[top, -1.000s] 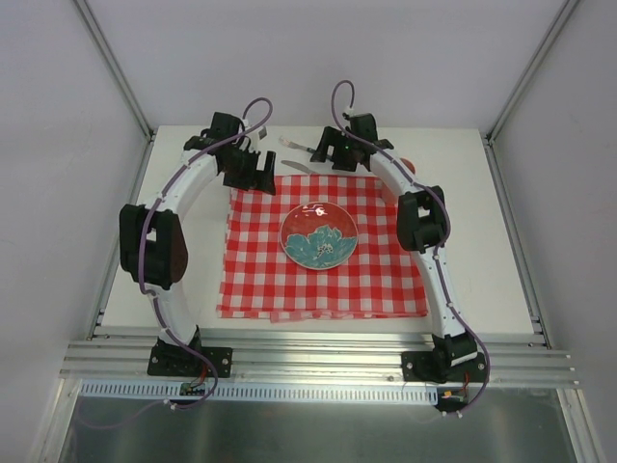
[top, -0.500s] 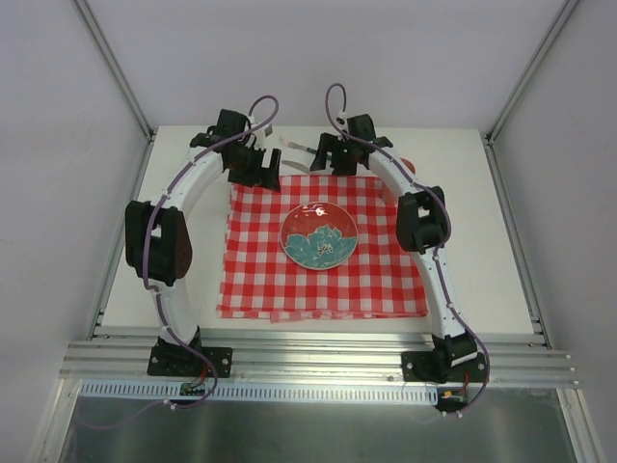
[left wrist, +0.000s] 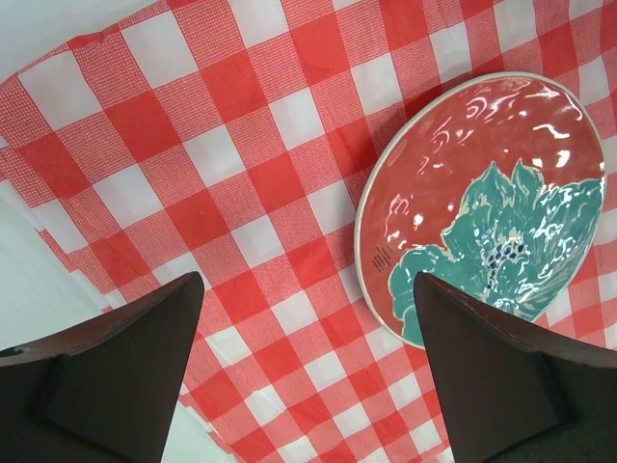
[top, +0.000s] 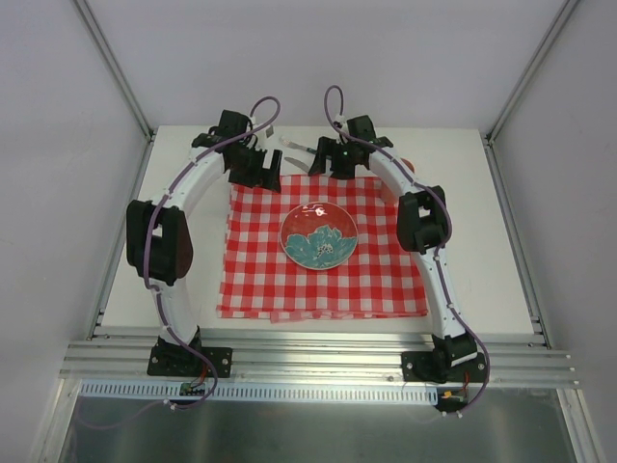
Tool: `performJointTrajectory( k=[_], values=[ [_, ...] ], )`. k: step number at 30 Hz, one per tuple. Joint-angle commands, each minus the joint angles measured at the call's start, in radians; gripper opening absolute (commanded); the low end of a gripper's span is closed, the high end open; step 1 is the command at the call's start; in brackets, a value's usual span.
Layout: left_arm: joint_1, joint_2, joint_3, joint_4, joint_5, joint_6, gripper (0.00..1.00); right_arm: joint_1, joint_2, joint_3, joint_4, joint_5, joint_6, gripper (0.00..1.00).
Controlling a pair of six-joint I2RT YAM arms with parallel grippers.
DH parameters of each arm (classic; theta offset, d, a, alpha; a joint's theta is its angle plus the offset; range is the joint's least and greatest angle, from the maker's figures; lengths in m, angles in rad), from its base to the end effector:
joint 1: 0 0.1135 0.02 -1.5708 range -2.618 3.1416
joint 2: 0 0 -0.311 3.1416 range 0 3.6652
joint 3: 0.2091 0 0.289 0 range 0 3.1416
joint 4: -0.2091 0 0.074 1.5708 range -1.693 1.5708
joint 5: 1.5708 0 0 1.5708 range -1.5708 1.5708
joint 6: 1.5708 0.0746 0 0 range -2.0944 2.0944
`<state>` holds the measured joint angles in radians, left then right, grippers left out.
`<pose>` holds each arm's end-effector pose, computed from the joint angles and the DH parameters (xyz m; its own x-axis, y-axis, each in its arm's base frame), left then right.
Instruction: Set the dinner table for one person
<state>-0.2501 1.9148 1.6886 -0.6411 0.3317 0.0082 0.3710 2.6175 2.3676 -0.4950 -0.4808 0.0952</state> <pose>0.4855 -0.1491 0.2911 -0.7352 0.1958 -0.6489 0.4442 0.8624 -0.2430 0.6222 0.2791 0.1623 -0.6896 -0.1778 -0.7020 -0.5754 0.7232 0.3820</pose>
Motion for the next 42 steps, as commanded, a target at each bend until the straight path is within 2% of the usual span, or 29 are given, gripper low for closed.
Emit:
performJointTrajectory(
  k=[1,11,30,36,38,42],
  values=[
    [-0.012,0.013,0.037,0.001,-0.003,-0.007,0.92,0.023,-0.036,-0.03,-0.111,-0.067,0.014,0.89],
    [-0.018,0.016,0.029,0.011,0.004,-0.005,0.92,0.031,-0.047,0.028,-0.171,-0.104,-0.011,0.89],
    [-0.021,-0.014,0.005,0.012,0.05,-0.068,0.92,0.08,-0.139,0.094,-0.168,-0.119,-0.02,0.9],
    [-0.021,-0.014,-0.058,0.015,0.047,-0.082,0.92,0.08,-0.172,0.018,-0.174,-0.101,-0.031,0.91],
    [-0.014,-0.005,-0.079,0.015,0.058,-0.093,0.92,0.08,-0.163,-0.01,-0.162,-0.108,-0.035,0.91],
    [0.047,0.026,-0.116,0.015,0.138,-0.169,0.9,0.074,-0.096,0.068,-0.108,-0.165,0.001,0.93]
  ],
)
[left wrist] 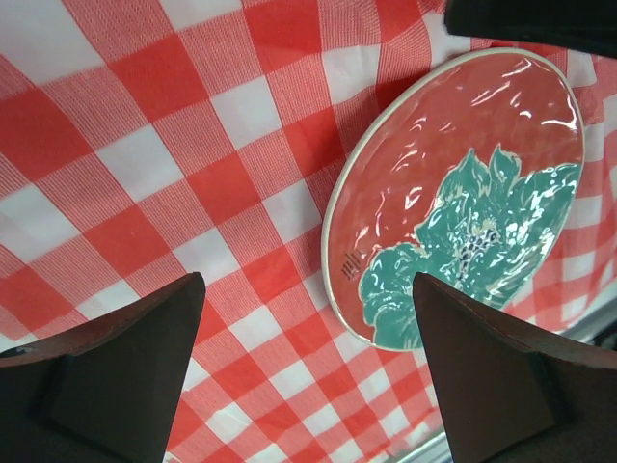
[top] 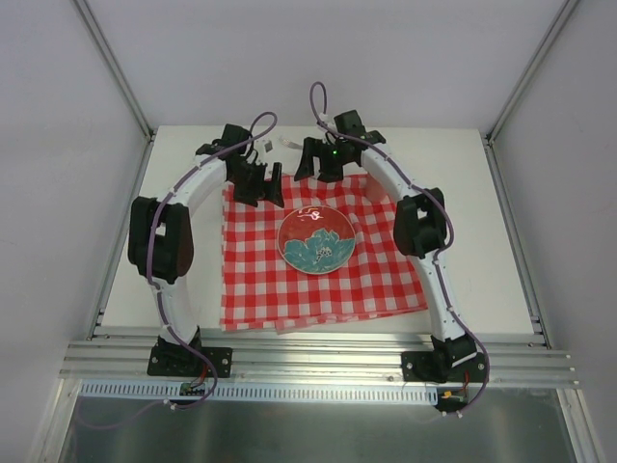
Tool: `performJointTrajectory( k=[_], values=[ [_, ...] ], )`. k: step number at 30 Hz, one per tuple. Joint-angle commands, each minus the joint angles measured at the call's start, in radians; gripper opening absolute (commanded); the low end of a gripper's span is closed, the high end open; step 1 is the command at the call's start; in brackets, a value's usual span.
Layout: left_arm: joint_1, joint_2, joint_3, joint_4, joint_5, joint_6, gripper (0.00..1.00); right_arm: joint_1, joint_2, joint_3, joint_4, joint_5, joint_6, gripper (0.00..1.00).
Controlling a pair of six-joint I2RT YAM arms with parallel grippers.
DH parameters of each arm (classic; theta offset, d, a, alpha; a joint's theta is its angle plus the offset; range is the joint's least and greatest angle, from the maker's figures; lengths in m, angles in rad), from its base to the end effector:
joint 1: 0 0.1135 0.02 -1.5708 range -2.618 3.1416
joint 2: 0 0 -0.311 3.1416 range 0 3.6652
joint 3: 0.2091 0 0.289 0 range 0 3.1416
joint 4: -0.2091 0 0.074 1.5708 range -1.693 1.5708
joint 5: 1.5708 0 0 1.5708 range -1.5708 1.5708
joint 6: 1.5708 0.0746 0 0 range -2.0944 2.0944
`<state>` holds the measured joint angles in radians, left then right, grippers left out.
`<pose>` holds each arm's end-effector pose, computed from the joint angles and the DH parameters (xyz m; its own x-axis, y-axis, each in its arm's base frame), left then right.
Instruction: Set the dinner table for one person
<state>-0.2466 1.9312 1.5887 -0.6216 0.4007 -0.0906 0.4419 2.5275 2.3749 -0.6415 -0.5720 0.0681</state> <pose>0.4753 -0.1497 0.2489 -0.8333 0.1239 -0.5388 0.3666 0.8533 -0.3707 0.5780 0.3181 0.2115 -0.6910 -0.2636 -0.6730 -0.6571 0.6172 0.4329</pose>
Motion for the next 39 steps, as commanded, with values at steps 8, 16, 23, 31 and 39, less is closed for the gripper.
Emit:
performJointTrajectory(
  k=[8,16,23,31,39],
  values=[
    [0.078,-0.003,-0.012,-0.004,0.021,-0.046,0.9,0.032,0.069,0.009,0.183,-0.186,0.168,0.95],
    [0.078,-0.024,-0.026,-0.004,0.01,-0.037,0.9,0.063,0.139,0.01,0.213,-0.203,0.228,0.96],
    [0.076,-0.057,-0.029,-0.006,-0.013,-0.024,0.9,0.037,0.183,0.099,0.215,-0.085,0.205,0.97],
    [0.076,-0.1,-0.056,-0.009,-0.019,-0.021,0.91,-0.005,0.243,0.236,0.206,0.093,0.121,0.99],
    [0.066,-0.124,-0.055,-0.007,-0.052,-0.008,0.93,-0.069,0.209,0.251,0.171,0.184,0.039,0.99]
  ],
)
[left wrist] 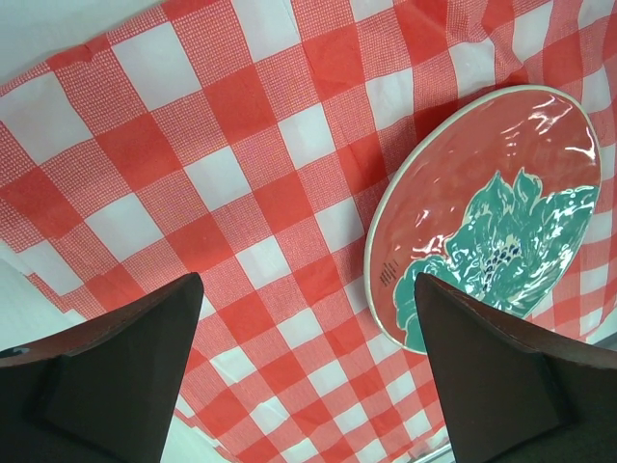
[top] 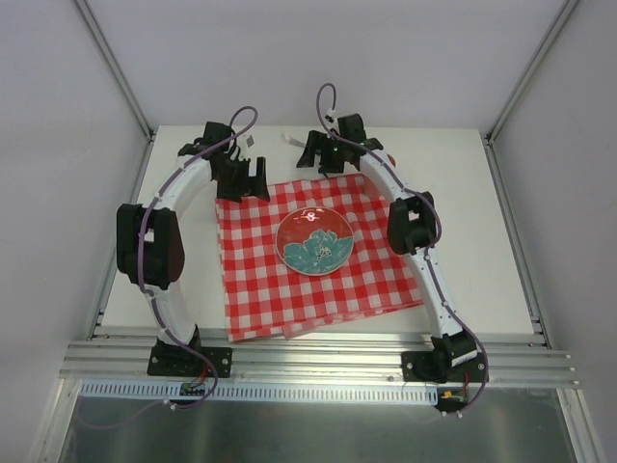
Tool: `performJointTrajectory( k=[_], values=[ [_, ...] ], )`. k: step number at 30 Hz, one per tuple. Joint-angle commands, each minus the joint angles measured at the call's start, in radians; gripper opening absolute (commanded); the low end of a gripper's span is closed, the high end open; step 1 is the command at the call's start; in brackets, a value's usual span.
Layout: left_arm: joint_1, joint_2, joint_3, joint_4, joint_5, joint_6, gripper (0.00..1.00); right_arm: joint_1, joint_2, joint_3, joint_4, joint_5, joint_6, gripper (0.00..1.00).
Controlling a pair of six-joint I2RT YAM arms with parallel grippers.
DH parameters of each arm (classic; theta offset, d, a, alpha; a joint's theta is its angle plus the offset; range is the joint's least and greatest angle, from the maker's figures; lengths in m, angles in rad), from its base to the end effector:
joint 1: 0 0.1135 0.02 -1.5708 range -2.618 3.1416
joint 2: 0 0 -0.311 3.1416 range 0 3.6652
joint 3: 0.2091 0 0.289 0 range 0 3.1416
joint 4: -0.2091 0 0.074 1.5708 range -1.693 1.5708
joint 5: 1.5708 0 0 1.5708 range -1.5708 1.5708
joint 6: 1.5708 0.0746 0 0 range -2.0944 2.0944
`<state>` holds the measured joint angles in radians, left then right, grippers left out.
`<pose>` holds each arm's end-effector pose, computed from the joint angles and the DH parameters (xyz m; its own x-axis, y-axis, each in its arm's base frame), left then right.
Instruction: Set the dinner table for one person
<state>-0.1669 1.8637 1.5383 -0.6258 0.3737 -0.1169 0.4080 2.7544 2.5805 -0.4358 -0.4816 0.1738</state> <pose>0.4690 -0.1066 0.2609 -0.8397 0.0314 -0.5421 0.2676 0.8926 -0.3629 0.6395 0.3141 0.1609 -0.6388 -0.1092 -0.7616 -0.5988 0.6921 0.4030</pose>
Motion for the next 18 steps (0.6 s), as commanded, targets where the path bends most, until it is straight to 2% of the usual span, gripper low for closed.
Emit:
performJointTrajectory(
  k=[1,18],
  values=[
    [-0.019,-0.057,-0.004,-0.003,-0.025,0.019,0.93,-0.044,-0.019,0.05,-0.038,0.109,-0.074,0.99],
    [-0.152,-0.093,-0.007,0.0,-0.134,0.082,0.99,-0.132,-0.021,0.109,-0.08,0.129,-0.129,1.0]
  ],
)
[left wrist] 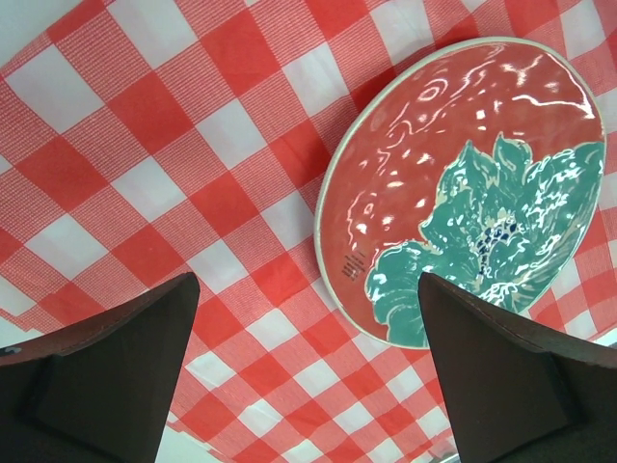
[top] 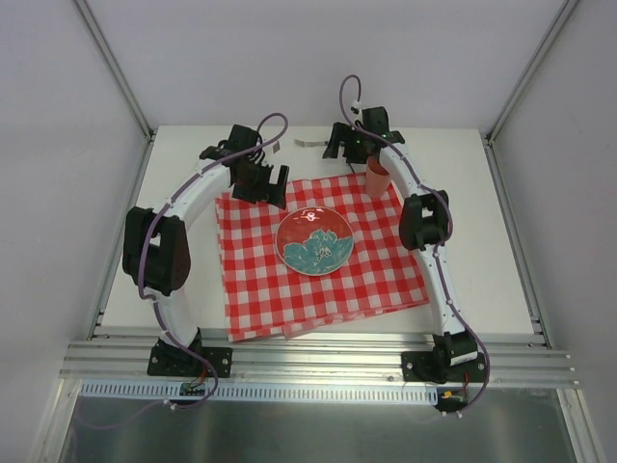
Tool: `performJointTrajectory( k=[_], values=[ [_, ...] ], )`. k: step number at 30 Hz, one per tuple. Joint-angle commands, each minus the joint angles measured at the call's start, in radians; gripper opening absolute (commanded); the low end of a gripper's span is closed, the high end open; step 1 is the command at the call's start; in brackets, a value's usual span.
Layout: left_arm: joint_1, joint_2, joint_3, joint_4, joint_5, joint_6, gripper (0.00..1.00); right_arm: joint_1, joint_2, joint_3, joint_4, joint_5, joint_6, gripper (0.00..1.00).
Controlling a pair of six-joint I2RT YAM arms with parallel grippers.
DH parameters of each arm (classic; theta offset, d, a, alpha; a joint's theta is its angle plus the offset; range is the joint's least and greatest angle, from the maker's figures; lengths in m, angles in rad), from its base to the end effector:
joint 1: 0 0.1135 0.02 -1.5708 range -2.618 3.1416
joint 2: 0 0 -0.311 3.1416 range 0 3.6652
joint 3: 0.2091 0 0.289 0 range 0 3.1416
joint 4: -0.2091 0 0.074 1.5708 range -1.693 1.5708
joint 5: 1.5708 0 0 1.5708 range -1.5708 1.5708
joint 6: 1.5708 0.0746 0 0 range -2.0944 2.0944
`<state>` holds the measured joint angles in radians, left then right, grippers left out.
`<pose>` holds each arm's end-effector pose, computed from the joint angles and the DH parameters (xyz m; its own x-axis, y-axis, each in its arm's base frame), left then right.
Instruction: Set the dinner table for one person
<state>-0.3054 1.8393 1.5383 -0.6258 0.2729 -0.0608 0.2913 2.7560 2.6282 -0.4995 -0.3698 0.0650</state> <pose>0.4497 -0.1629 0.2702 -0.7883 0.1872 -0.5862 0.3967 0.8828 -0.2516 0.6747 0.2304 0.1697 -0.5966 -0.1157 -0.7941 -0.5104 0.8183 0.2643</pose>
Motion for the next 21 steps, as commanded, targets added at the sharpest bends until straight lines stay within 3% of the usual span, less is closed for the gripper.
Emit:
performJointTrajectory(
  k=[1,15,21],
  values=[
    [-0.017,-0.069,-0.009,0.0,-0.037,0.027,0.99,-0.018,-0.024,0.064,-0.014,0.019,-0.021,1.0],
    [-0.057,-0.055,0.008,-0.009,-0.112,0.052,0.99,-0.139,-0.039,0.064,-0.062,0.083,-0.057,1.0],
    [-0.057,-0.037,0.025,-0.009,-0.11,0.05,0.99,-0.152,-0.076,0.065,-0.007,-0.015,-0.057,1.0]
  ],
)
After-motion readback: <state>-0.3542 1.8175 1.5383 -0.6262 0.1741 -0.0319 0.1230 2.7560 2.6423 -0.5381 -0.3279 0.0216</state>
